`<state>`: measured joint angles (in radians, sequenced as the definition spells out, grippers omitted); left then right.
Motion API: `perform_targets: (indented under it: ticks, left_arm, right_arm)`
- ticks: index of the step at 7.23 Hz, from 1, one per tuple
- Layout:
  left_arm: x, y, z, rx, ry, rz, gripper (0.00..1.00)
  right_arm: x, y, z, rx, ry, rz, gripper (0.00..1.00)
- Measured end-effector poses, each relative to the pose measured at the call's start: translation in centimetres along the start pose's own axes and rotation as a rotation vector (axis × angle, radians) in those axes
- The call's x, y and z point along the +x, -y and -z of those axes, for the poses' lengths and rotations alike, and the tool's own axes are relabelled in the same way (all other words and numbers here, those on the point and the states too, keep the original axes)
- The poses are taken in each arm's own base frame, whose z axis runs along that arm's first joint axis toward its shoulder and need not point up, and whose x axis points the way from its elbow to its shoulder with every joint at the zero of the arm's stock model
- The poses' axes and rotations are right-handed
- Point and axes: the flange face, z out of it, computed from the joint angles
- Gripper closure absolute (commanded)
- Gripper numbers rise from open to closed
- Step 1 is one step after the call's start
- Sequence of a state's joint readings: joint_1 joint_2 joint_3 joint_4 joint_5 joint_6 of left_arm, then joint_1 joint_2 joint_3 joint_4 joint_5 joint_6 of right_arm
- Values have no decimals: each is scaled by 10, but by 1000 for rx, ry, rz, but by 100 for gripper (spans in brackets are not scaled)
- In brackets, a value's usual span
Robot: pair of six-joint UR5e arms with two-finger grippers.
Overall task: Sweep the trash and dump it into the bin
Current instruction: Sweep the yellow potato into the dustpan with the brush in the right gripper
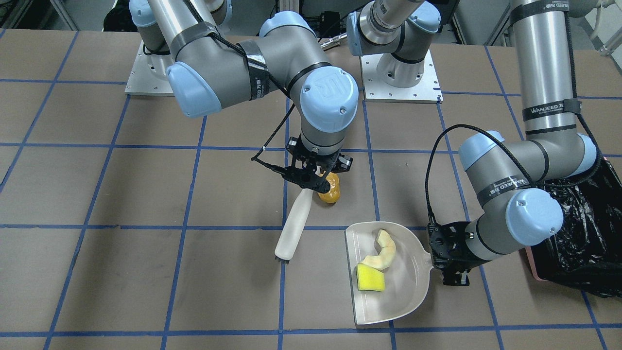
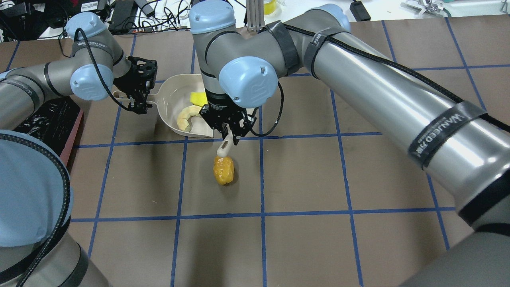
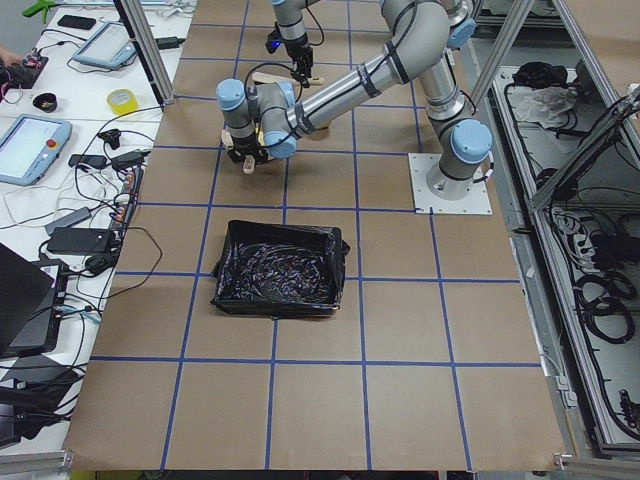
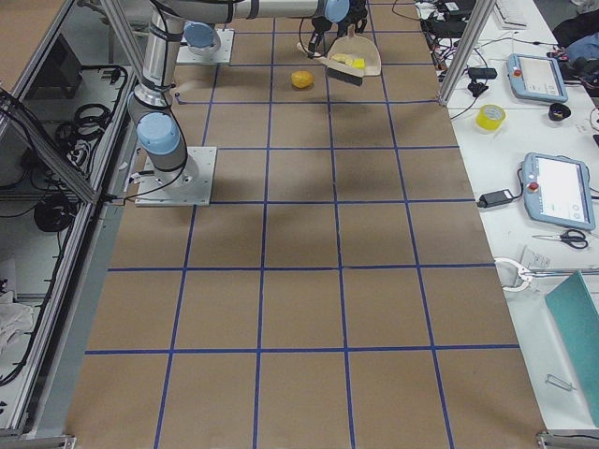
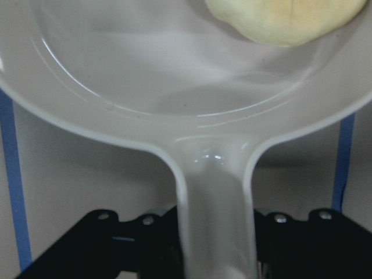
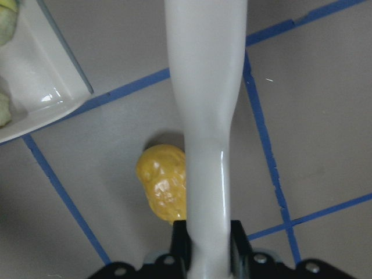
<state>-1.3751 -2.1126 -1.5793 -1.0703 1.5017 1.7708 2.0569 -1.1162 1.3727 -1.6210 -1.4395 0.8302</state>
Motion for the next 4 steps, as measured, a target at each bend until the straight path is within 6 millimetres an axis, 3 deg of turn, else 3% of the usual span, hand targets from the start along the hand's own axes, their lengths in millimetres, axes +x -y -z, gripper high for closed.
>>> perform_targets:
  ticks: [3,4]
  left_arm:
    - [23,-15,-3,12,-23,-20,100]
    - [32,-15,-4,14,-32,-18,100]
  right_arm:
    - [53,-49,-34,18,19,75,100]
    - [61,-65,-41,24,20,105,100]
